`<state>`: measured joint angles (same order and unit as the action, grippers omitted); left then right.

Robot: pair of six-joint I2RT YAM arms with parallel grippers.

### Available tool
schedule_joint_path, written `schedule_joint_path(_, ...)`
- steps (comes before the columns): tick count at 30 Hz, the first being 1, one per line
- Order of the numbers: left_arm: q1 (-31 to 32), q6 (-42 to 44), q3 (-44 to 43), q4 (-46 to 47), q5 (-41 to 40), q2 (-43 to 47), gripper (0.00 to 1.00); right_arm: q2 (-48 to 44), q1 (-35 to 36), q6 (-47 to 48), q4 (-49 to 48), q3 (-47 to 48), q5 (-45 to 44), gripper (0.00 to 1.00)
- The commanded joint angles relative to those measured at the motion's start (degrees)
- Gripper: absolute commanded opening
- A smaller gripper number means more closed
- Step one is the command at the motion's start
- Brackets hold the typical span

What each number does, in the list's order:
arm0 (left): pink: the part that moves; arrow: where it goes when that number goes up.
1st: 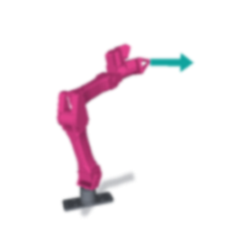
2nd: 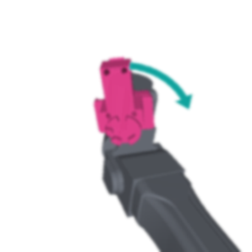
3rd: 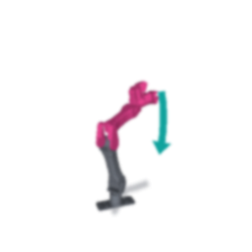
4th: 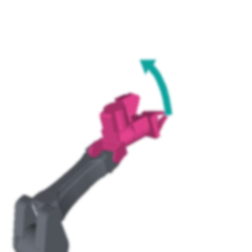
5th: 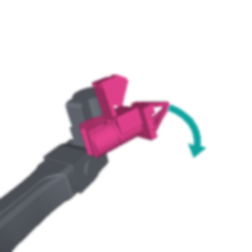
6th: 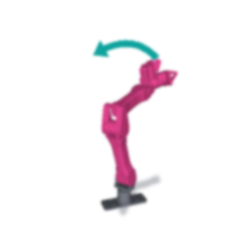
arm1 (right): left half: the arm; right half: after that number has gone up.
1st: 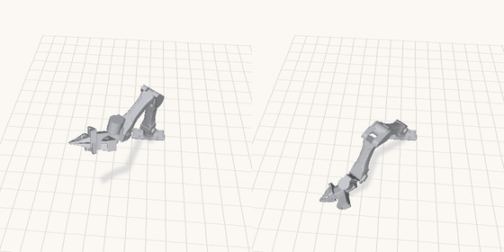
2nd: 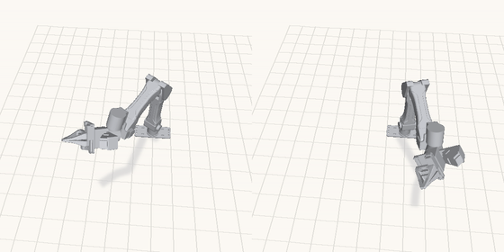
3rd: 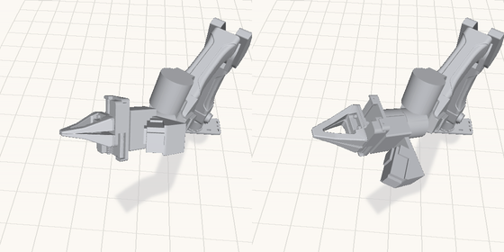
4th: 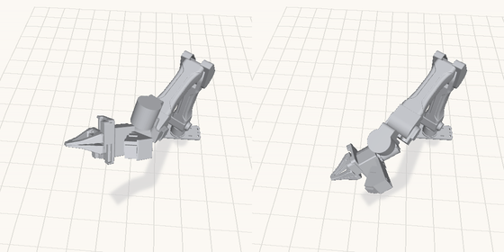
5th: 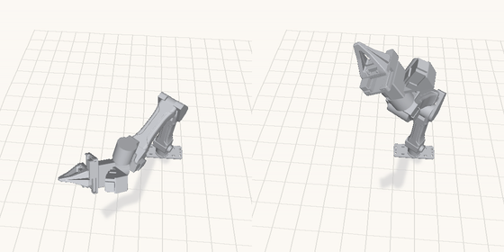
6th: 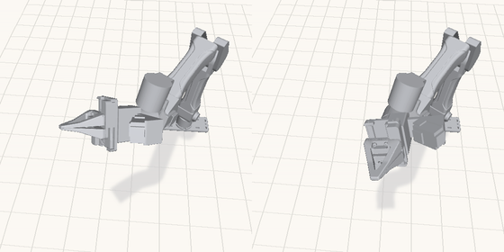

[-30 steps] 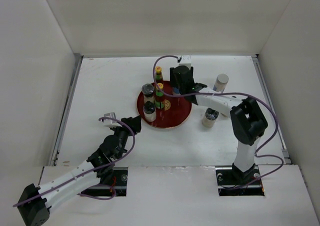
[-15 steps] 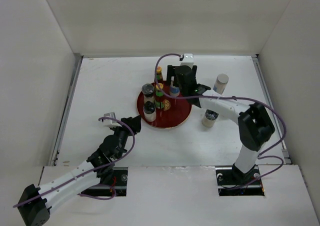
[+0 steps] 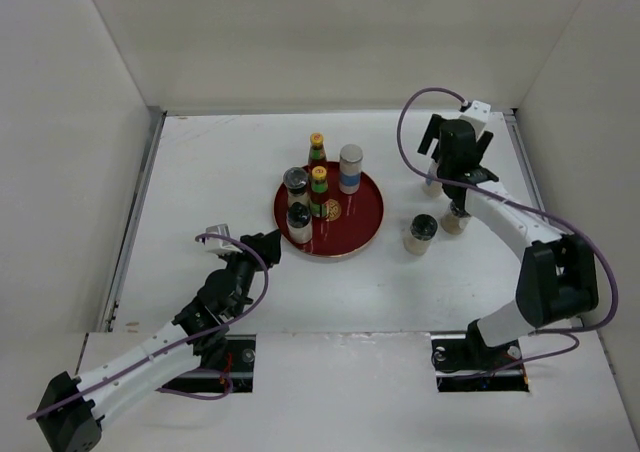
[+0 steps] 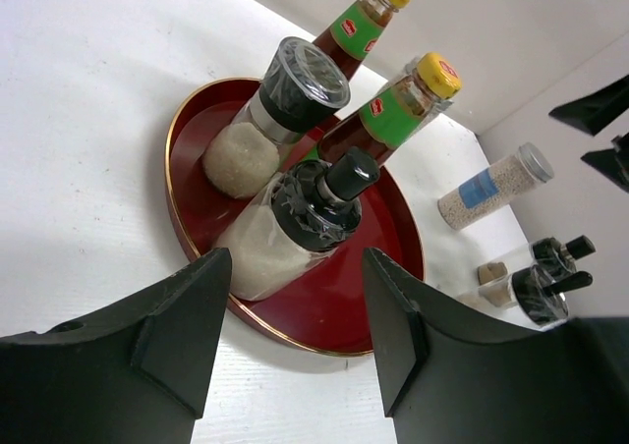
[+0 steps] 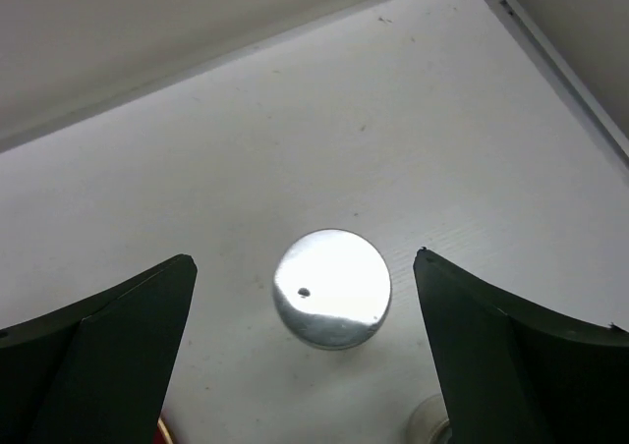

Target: Organize the condiment bottles

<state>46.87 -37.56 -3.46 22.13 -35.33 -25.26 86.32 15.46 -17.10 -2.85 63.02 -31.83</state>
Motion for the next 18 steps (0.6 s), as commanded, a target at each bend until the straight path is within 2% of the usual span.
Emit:
schedule_joint_path(1,-0.34,-0.32,0.56,2.13,0.44,0.47,0.54,2.00,-0.74,2.07,1.71,0.78,1.94,1.00)
schedule_joint_path(7,-0.51,-0.50,0.48,2.39,0.44,-0.67,0.54,6.75,-1.79,1.90,3.56,3.24,4.33,1.00)
schedule_joint_path(10,-1.04,-0.50,0.56,2.48,0.96,-1.20,0.54,8.15,-2.59,0.41,3.82,3.60,4.15,0.95)
schedule_joint_path(11,-1.04,-0.50,0.56,2.31,0.97,-1.11,0.54,8.25,-2.68,0.06,3.82,3.51,4.58,0.91)
schedule_joint_path(14,-0.95,-0.50,0.74,2.74,0.53,-0.67,0.54,6.67,-2.41,0.66,-0.03,1.67,4.42,0.59)
schedule_joint_path(16,-1.21,-0.58,0.74,2.74,0.96,-1.20,0.54,4.39,-1.98,0.93,-3.11,0.09,4.15,0.52)
schedule_joint_path(18,-1.04,-0.67,0.65,2.74,0.97,-1.29,0.54,2.28,0.04,2.07,-4.52,-0.62,3.63,0.50)
